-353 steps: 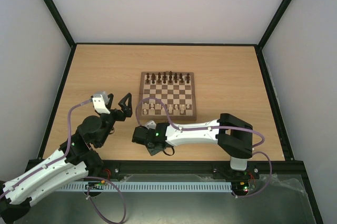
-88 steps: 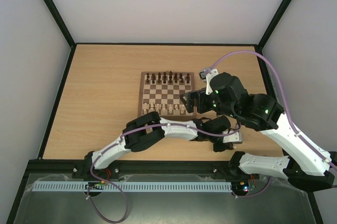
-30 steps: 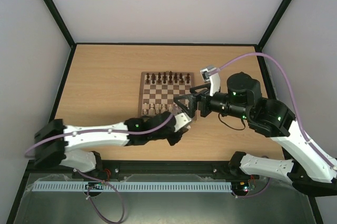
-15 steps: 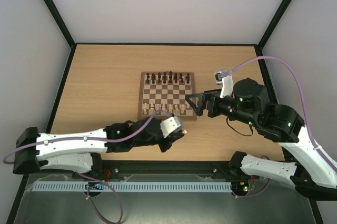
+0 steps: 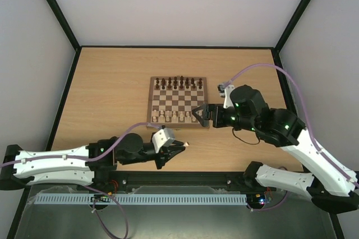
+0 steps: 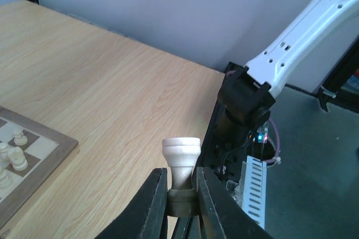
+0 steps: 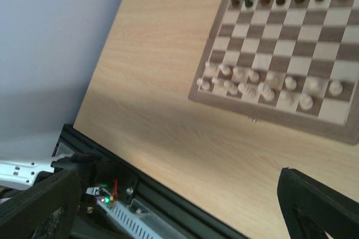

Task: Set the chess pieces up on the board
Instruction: Adjust the chess piece.

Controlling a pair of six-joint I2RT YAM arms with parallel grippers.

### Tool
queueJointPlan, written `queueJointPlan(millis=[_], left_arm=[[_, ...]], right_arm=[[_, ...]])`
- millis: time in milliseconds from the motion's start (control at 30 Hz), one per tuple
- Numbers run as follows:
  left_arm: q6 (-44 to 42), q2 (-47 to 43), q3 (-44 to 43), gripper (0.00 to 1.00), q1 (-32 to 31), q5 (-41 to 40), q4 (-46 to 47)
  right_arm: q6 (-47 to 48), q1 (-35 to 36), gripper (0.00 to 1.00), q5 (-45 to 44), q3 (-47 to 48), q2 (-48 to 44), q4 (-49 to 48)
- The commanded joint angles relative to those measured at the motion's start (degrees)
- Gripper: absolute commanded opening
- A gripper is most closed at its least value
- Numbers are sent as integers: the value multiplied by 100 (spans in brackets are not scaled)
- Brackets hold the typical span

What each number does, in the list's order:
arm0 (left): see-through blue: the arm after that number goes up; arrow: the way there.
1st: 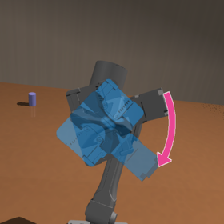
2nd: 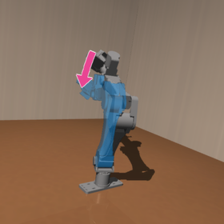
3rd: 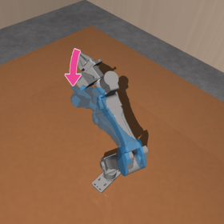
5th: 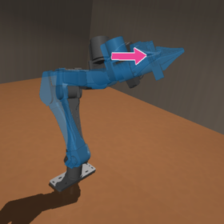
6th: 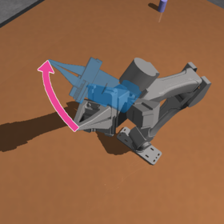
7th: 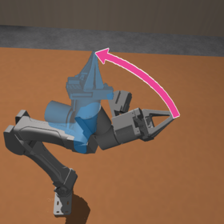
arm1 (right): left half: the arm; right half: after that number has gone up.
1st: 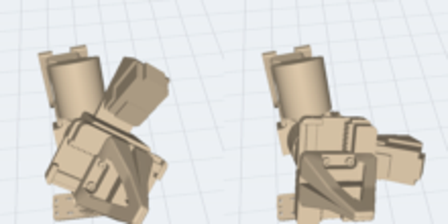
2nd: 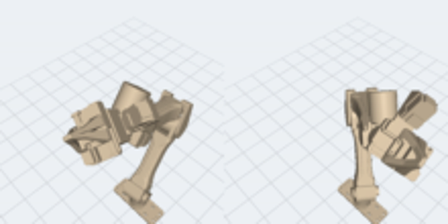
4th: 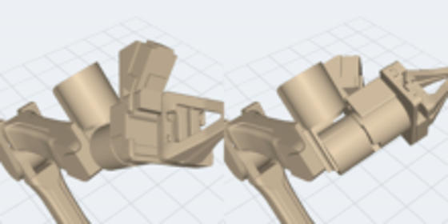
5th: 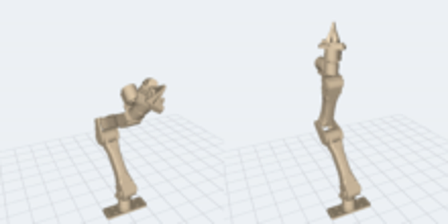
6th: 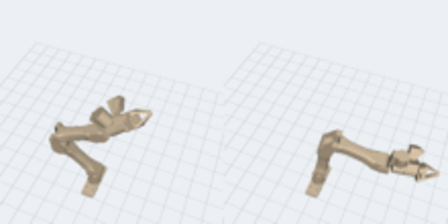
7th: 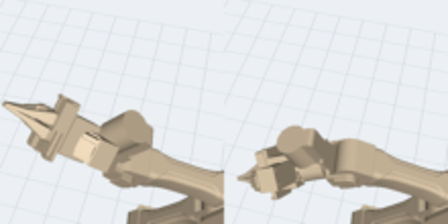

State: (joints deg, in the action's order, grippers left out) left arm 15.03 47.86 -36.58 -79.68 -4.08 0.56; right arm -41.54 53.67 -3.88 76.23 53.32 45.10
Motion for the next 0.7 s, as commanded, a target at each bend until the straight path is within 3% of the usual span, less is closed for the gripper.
queueJointPlan(millis=[0, 233, 367, 467, 667], left_arm=[[161, -369, 203, 11, -122, -182, 288], [261, -568, 369, 11, -235, -411, 263], [280, -558, 385, 11, -316, -672, 105], [303, -522, 388, 11, -363, -866, 39], [240, -330, 376, 11, -373, -971, 53]], right_arm=[[-119, -532, 93, 1664, -418, 176, -316], [-209, -1376, 70, 4476, -1180, 378, -1060], [-239, -1385, 62, 5037, -1505, 420, -1121], [-282, -1390, 50, 5647, -1823, 448, -1204], [30, -1386, 42, 6046, -1901, 544, -855]])
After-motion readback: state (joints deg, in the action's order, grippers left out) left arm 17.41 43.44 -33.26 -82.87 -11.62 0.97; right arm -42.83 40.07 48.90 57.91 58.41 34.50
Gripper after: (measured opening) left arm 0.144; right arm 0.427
